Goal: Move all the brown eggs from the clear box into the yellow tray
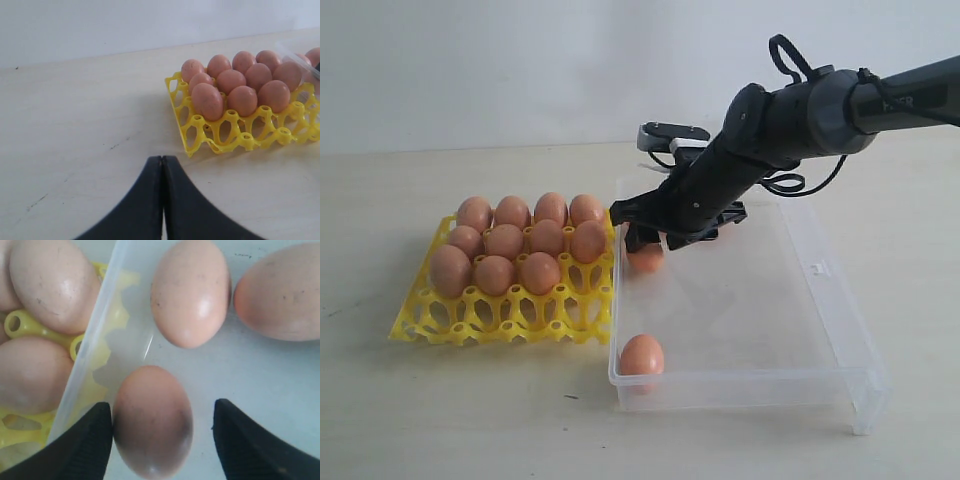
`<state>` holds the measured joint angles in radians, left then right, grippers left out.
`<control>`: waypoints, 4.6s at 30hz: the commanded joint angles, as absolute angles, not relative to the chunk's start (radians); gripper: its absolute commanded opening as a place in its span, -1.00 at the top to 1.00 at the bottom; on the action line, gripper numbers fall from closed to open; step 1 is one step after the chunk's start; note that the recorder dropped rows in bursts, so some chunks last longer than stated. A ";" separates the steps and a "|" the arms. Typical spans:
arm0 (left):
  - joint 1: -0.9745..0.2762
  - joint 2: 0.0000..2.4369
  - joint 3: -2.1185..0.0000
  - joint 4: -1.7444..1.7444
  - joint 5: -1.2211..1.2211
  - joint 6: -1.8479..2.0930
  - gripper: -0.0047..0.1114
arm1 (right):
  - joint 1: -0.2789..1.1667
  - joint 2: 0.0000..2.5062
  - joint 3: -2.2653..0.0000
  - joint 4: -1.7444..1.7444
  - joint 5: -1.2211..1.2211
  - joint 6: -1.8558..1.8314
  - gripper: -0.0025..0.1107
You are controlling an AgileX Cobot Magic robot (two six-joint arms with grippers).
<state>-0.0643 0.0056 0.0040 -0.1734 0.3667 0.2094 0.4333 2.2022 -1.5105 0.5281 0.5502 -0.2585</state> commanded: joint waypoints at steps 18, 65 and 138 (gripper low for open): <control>-0.069 0.000 0.000 -0.171 0.359 0.209 0.92 | 0.429 2.246 -1.516 0.524 0.484 -0.296 -0.06; -0.069 0.000 0.000 -0.171 0.359 0.209 0.92 | 0.436 2.088 -1.472 0.441 0.512 -0.347 0.77; -0.069 0.000 0.000 -0.171 0.359 0.209 0.92 | 0.506 1.964 -1.311 0.256 0.648 -0.400 -0.07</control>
